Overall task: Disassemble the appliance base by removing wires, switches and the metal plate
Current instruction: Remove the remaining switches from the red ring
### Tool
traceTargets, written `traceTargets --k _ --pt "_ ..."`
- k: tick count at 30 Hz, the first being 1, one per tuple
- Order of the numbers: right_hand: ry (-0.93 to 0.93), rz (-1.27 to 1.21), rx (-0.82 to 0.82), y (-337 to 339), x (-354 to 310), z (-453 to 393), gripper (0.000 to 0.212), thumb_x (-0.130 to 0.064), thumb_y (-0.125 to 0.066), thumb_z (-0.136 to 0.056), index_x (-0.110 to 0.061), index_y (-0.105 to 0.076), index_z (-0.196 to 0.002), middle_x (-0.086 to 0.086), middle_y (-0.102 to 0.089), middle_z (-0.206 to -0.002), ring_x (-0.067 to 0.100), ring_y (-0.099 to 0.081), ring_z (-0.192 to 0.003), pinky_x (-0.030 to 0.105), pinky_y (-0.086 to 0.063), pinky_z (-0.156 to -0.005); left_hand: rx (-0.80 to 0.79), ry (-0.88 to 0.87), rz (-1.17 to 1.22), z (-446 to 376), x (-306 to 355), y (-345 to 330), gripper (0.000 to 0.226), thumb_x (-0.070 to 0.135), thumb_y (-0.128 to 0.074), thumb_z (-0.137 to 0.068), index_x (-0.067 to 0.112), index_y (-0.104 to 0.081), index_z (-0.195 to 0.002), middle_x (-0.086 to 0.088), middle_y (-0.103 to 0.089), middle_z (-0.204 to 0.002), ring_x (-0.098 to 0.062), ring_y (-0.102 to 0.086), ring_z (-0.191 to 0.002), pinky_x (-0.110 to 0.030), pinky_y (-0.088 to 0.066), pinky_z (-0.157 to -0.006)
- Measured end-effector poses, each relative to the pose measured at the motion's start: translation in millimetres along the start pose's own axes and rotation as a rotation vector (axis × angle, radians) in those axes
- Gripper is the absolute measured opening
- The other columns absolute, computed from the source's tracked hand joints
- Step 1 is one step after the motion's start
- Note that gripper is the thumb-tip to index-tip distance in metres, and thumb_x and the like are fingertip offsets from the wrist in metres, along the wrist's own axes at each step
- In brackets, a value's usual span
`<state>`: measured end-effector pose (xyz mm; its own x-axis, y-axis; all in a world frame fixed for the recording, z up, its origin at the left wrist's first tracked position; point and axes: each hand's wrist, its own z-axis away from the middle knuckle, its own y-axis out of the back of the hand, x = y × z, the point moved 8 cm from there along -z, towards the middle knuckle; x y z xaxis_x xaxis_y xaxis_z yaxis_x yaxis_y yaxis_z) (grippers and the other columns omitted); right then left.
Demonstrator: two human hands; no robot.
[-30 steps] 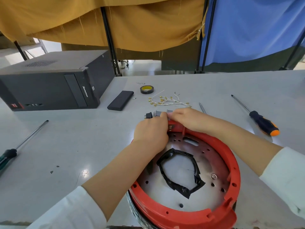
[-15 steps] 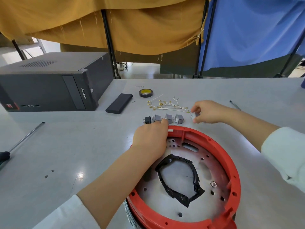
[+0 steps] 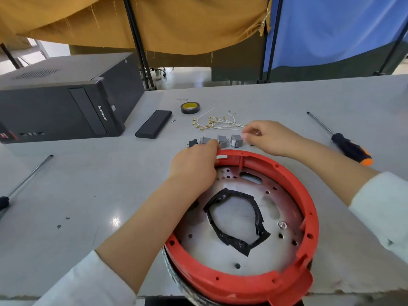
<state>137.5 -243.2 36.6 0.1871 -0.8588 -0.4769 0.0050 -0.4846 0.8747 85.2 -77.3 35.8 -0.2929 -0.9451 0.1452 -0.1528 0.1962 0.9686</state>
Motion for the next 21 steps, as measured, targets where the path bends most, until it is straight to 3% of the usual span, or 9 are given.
traceTargets --k 2,5,7,10,14,16,19,21 --pt "-0.038 -0.238 -0.034 1.3 -12.6 25.1 0.026 -0.042 -0.050 -0.094 -0.021 -0.065 -0.100 -0.004 -0.068 -0.103 0.016 -0.063 -0.095 0.025 -0.046 -0.079 -0.045 0.053 0.086 -0.9 -5.0 1.2 0.029 0.018 -0.048 -0.093 0.027 -0.049 -0.121 -0.007 -0.061 -0.114 -0.031 -0.059 -0.095 -0.033 -0.043 -0.072" --pt "-0.088 -0.200 -0.162 -3.4 -19.1 61.0 0.032 -0.048 -0.062 -0.084 -0.026 -0.061 -0.107 -0.009 -0.064 -0.102 0.009 -0.061 -0.093 0.022 -0.043 -0.077 -0.153 0.076 0.279 -2.1 -12.0 7.1 0.033 0.018 -0.056 -0.091 0.024 -0.053 -0.123 -0.003 -0.060 -0.121 -0.024 -0.057 -0.103 -0.027 -0.041 -0.083" --pt "-0.122 -0.102 -0.217 -7.7 -17.2 78.3 0.030 -0.036 -0.067 -0.083 -0.026 -0.058 -0.110 -0.005 -0.065 -0.102 0.011 -0.062 -0.088 0.023 -0.047 -0.074 -0.308 0.073 0.350 1.8 -18.5 11.1 0.038 0.023 -0.063 -0.088 0.024 -0.052 -0.124 0.000 -0.058 -0.122 -0.018 -0.054 -0.107 -0.022 -0.037 -0.086" --pt "-0.148 -0.056 -0.166 -2.9 -18.3 87.7 0.018 -0.017 -0.059 -0.087 -0.018 -0.062 -0.105 0.005 -0.068 -0.100 0.021 -0.063 -0.087 0.029 -0.050 -0.077 -0.498 0.125 0.371 17.8 -36.2 12.4 0.040 0.037 -0.064 -0.087 0.031 -0.049 -0.123 0.004 -0.059 -0.118 -0.017 -0.058 -0.103 -0.029 -0.044 -0.090" --pt "-0.123 0.005 -0.133 6.2 -25.8 86.5 0.017 -0.010 -0.051 -0.086 -0.010 -0.068 -0.091 0.013 -0.067 -0.085 0.029 -0.062 -0.081 0.031 -0.048 -0.069 -0.511 0.212 0.474 37.4 -60.1 5.3 0.030 0.040 -0.067 -0.084 0.031 -0.053 -0.109 0.004 -0.067 -0.098 -0.010 -0.067 -0.077 -0.026 -0.054 -0.072" --pt "-0.099 0.022 -0.082 14.9 -32.0 82.2 0.016 -0.013 -0.052 -0.086 -0.010 -0.067 -0.087 0.012 -0.066 -0.082 0.027 -0.059 -0.077 0.029 -0.043 -0.063 -0.507 0.247 0.569 44.0 -68.0 4.1 0.031 0.042 -0.069 -0.082 0.032 -0.055 -0.108 0.005 -0.068 -0.096 -0.009 -0.068 -0.077 -0.024 -0.053 -0.069" --pt "-0.034 -0.007 0.037 31.4 -43.7 72.9 0.014 -0.018 -0.056 -0.085 -0.016 -0.068 -0.091 0.005 -0.069 -0.088 0.020 -0.061 -0.079 0.028 -0.044 -0.068 -0.514 0.315 0.800 51.8 -72.0 5.5 0.036 0.038 -0.072 -0.078 0.031 -0.061 -0.112 -0.001 -0.070 -0.106 -0.020 -0.069 -0.095 -0.036 -0.055 -0.085" --pt "-0.020 -0.050 0.134 45.4 -48.7 67.8 0.011 -0.025 -0.057 -0.087 -0.025 -0.063 -0.096 -0.002 -0.068 -0.095 0.013 -0.062 -0.078 0.025 -0.045 -0.068 -0.485 0.353 1.016 55.3 -69.0 10.9 0.041 0.027 -0.075 -0.073 0.021 -0.064 -0.112 -0.012 -0.068 -0.113 -0.031 -0.065 -0.105 -0.044 -0.051 -0.095"
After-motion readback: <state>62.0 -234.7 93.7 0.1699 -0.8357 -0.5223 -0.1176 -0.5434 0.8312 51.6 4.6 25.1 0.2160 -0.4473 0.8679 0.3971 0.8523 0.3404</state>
